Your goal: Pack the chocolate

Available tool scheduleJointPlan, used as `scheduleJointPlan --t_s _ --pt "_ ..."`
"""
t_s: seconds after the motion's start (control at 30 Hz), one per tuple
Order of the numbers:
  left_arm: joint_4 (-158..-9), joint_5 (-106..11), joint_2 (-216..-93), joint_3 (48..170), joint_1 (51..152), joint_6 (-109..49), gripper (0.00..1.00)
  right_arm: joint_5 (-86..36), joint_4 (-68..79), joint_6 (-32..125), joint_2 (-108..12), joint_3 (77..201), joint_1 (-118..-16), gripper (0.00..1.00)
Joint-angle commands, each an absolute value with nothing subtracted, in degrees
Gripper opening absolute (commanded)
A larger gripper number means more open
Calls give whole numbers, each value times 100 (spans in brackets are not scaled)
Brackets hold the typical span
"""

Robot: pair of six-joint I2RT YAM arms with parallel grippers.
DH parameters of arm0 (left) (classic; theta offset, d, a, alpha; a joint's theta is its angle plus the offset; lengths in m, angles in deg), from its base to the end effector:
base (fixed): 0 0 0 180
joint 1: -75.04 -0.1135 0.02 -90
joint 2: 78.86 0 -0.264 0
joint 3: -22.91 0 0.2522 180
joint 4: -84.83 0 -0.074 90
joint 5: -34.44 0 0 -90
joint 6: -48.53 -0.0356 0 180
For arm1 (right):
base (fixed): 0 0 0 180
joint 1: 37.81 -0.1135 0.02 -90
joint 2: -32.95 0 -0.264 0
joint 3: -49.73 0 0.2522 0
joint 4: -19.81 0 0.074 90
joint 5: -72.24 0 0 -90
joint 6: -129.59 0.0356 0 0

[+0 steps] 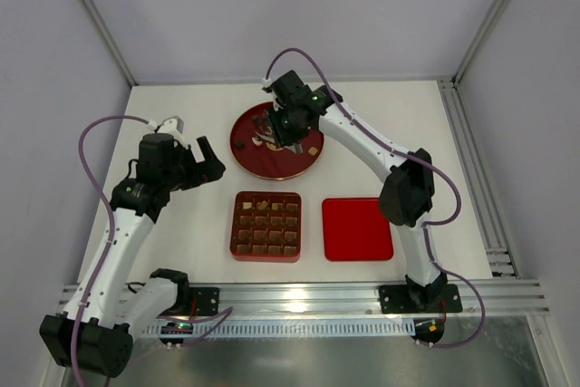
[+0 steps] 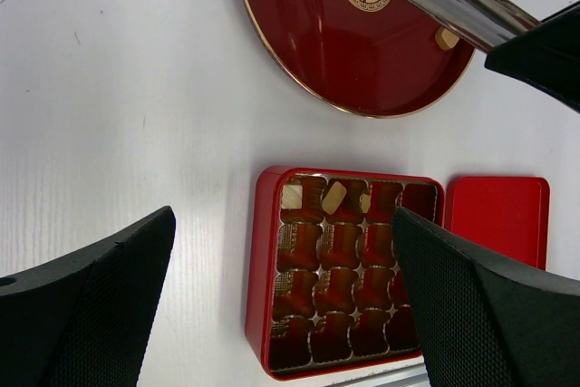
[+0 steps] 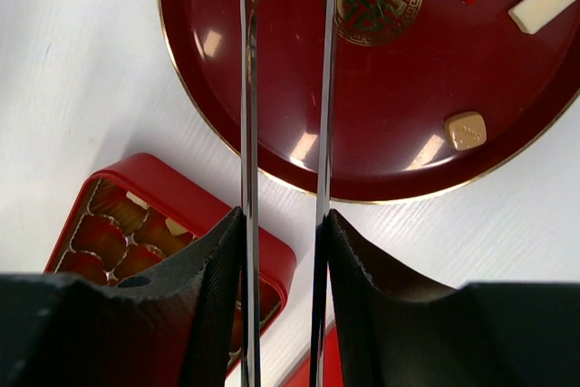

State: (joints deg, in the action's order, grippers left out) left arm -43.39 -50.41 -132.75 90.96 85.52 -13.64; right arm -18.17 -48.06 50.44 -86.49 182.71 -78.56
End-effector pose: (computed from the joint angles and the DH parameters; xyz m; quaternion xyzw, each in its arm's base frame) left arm 0.1918 -0.0387 0.3217 -0.1156 0.8892 -0.1828 0.4033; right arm 0.3474 0.2997 0.3134 -0.2466 0.9194 0.1364 0.2743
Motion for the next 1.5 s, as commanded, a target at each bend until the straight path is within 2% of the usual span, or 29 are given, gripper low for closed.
scheduleJointPlan --t_s 0.0,0.5,1.1,1.47 --pt "-4388 -5002 -13291 9099 8549 -1449 100 -1934 -4933 4952 -8728 18803 -7851 43" --pt "-4388 -4967 -13309 9099 8550 -1449 100 -2049 -4766 5022 -8992 18619 -7859 43" --pt "-4388 -4967 -13300 9099 8549 -1458 100 -1909 -4897 5058 -9502 19093 -7859 43" --pt "-4388 -4958 -13291 9117 8549 -1458 100 -1812 -4924 5040 -9405 19032 -7859 42"
